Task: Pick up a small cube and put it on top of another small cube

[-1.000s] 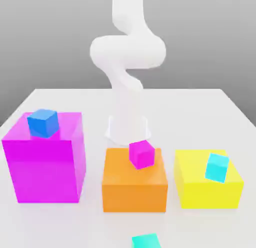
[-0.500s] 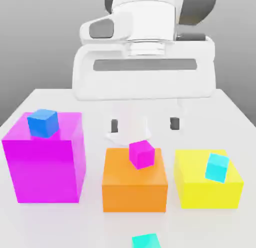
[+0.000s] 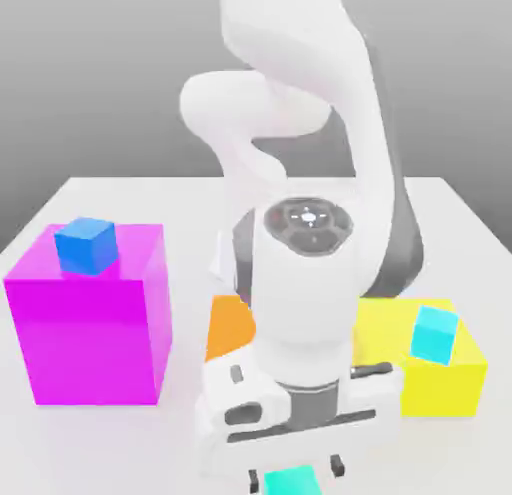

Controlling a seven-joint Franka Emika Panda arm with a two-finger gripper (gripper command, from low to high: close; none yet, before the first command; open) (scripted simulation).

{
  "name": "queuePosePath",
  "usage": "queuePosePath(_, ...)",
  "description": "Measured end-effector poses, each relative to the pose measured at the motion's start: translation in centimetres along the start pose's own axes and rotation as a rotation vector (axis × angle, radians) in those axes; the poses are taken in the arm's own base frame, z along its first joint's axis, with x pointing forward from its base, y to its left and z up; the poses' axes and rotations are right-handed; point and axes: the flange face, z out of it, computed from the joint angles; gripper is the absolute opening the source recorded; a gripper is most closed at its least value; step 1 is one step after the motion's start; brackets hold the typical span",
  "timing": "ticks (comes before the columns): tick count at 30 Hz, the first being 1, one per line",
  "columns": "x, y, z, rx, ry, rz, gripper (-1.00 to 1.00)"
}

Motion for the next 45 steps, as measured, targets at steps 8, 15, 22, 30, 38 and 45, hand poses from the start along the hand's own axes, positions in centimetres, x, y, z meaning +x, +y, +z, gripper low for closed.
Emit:
queuePosePath(8,0.0,0.0,-0.8,0.0,-0.001,0.0,-1.0)
queuePosePath(15,-1.7,1.0,-8.9,0.001,-0.002,-0.02,-1.0)
queuePosePath(22,-6.1,3.5,-14.7,0.003,-0.003,-0.065,-1.0)
queuePosePath(30,-11.5,7.2,-19.1,0.004,-0.004,-0.114,-1.0)
queuePosePath(38,-17.2,11.2,-21.1,0.004,-0.004,-0.164,-1.0)
queuePosePath(45,-18.9,12.5,-16.7,0.003,-0.004,-0.182,-1.0)
